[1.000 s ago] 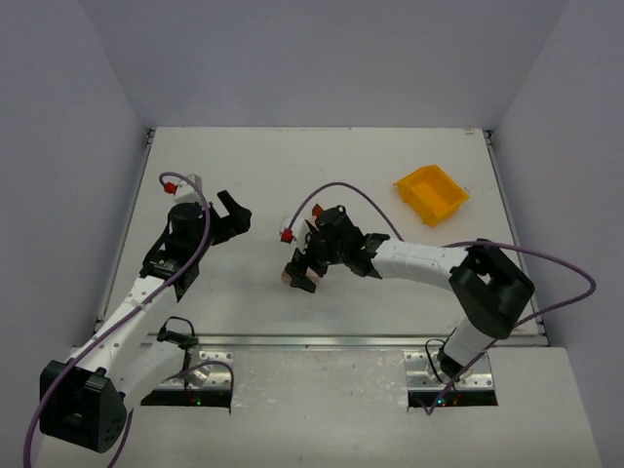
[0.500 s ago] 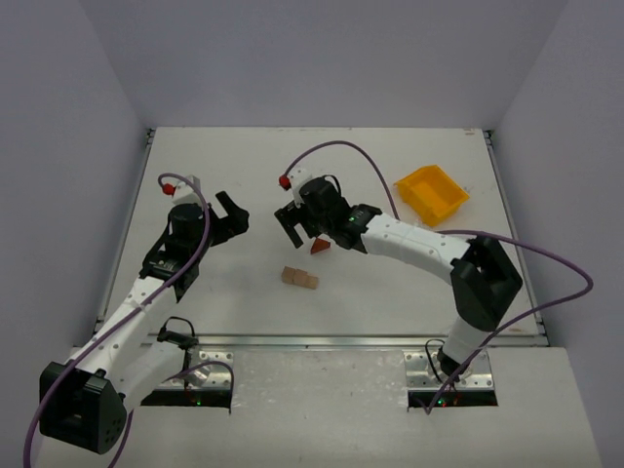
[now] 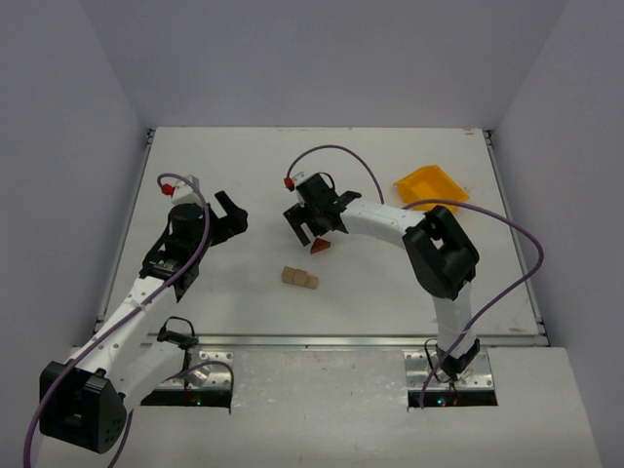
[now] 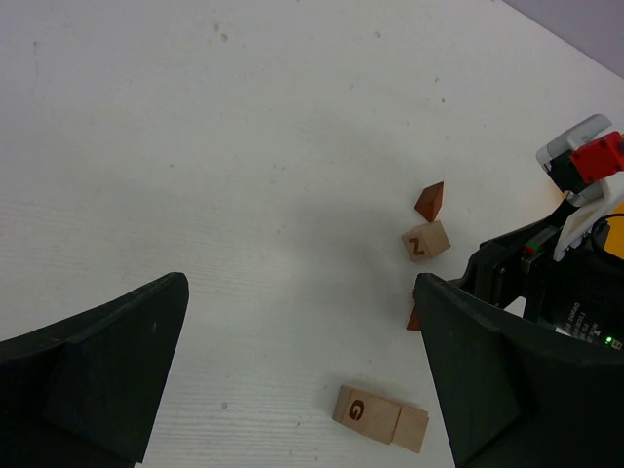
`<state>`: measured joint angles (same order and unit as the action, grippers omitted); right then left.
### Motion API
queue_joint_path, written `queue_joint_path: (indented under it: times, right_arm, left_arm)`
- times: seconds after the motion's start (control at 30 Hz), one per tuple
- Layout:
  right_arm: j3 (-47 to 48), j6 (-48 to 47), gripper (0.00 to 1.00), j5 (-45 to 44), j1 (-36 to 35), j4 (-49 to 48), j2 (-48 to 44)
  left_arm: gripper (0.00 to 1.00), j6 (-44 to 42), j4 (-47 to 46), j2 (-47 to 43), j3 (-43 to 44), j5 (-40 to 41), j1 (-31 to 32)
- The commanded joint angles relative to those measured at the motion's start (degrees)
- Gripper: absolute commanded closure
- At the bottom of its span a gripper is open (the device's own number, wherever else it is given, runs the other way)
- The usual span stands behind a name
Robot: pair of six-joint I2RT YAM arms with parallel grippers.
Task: Build the wood block tower
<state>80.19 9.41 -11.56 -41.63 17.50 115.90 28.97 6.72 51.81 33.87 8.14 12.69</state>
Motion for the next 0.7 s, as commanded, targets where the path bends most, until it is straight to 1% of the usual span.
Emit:
queue_joint_path:
  times: [0.0, 0.13, 0.3, 0.47, 0.57, 0.63, 0.67]
  right_arm:
    - [2.96, -0.34, 0.08, 4.39, 1.71, -1.83, 1.31]
    - [3.74, -1.32, 0.08, 6.02, 2.26, -2.91, 2.74]
    - [5.58, -0.56, 0.19, 5.65, 2.96, -3.11, 4.85]
    - [7.02, -0.59, 0.27, 5.69, 3.42, -3.09, 6.54]
    - [7.43, -0.10, 0.35, 5.91, 3.64, -3.26, 6.88]
    - [7.52, 0.17, 0.43, 5.93, 3.66, -3.25, 6.97]
    - [7.52, 0.17, 0.44, 5.87, 3.66, -3.19, 6.97]
  left_arm:
    - [0.00, 0.21, -0.92, 0.13, 2.07, 0.47, 0.06]
    - [0.00, 0.21, -0.92, 0.31, 2.08, 0.56, 0.06]
    - [0.00, 0.15, -0.86, 0.63, 2.14, 0.56, 0.06]
    - [0.00, 0.12, -1.01, 0.75, 2.18, 0.29, 0.06]
    - [0.00, 0.03, -1.01, 0.72, 2.32, 0.21, 0.06]
    - [0.00, 0.03, -0.93, 0.65, 2.24, 0.21, 0.06]
    - [0.00, 0.03, -0.99, 0.59, 2.19, 0.21, 0.06]
